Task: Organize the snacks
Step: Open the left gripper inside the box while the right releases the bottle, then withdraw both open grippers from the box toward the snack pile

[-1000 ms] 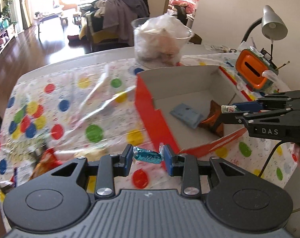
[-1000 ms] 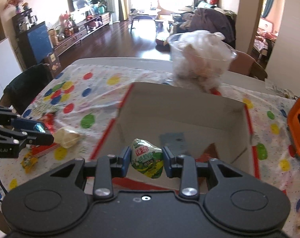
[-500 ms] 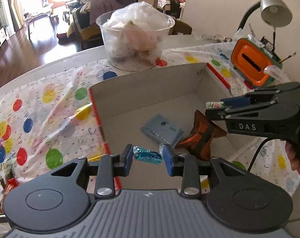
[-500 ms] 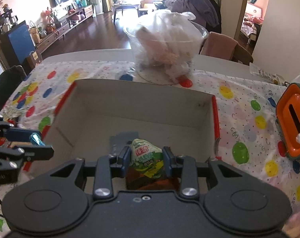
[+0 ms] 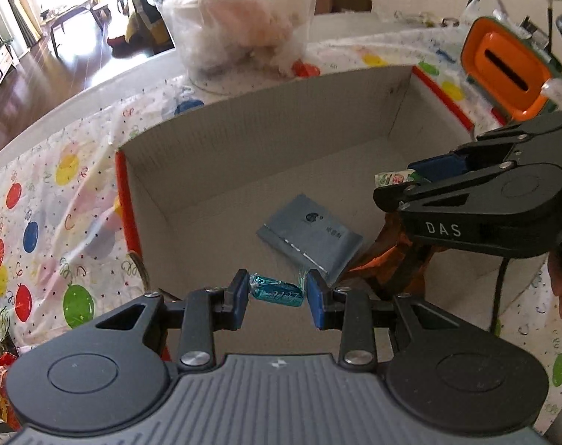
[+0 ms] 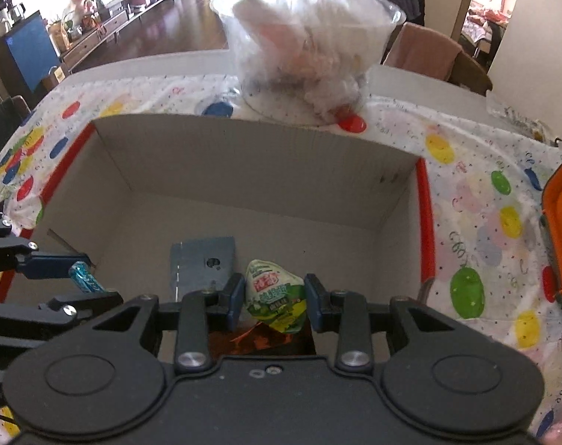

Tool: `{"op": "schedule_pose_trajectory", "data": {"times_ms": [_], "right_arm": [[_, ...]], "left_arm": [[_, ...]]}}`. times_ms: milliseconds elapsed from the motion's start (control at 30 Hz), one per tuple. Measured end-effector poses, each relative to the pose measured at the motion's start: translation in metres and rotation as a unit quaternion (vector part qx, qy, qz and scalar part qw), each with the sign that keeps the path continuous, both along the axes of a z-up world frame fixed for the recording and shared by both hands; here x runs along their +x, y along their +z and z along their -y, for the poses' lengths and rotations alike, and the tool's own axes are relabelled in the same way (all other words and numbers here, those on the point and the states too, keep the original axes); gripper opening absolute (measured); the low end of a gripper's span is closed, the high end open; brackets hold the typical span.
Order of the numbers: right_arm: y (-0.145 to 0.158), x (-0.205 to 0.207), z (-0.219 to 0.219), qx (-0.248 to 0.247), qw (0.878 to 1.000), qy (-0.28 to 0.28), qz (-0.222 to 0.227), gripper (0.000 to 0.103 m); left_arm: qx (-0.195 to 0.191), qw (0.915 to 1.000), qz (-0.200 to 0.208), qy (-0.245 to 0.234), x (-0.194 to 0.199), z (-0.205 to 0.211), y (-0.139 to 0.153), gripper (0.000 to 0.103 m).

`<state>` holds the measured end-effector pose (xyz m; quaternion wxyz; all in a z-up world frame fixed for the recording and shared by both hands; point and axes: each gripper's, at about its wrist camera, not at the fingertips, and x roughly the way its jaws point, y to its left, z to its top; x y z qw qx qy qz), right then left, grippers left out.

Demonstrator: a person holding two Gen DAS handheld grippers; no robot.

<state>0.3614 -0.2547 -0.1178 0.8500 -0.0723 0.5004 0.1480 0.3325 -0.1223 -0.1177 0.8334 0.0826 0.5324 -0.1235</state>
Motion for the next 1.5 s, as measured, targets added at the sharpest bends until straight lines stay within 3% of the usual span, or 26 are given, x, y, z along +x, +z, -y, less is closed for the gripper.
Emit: {"op": "schedule_pose_trajectory", "data": {"times_ms": [267, 667, 800, 1033, 1167, 1500], "right_arm": [[-0.016, 0.001, 0.002, -0.005, 1.0, 0.011, -0.028, 0.034], [-0.016, -0.002, 0.006, 0.008, 1.0, 0.009, -0.029, 0.037], [-0.013, -0.005, 0.009, 0.015, 0.999, 0.005, -0.028, 0.039], [-0.003, -0.011, 0.01, 0.028, 0.999, 0.005, -0.019, 0.047], [0.006, -0.017, 0.011, 0.037, 0.999, 0.003, -0.01, 0.051], [0.032, -0.036, 0.017, 0.071, 0.997, -0.003, 0.009, 0.066]], "left_arm": [[0.017, 0.9994, -0.031, 0.004, 0.005, 0.009, -0.018, 0.033], [0.024, 0.9988, -0.042, 0.009, 0.005, 0.014, -0.032, 0.036], [0.018, 0.9991, -0.035, 0.015, 0.004, 0.011, -0.029, 0.044], [-0.003, 0.9995, -0.022, 0.021, -0.001, 0.003, -0.015, 0.046], [-0.01, 0.9997, -0.006, 0.022, -0.006, -0.001, -0.004, 0.054], [-0.04, 0.9984, 0.024, 0.03, -0.023, -0.022, 0.022, 0.056]]}}
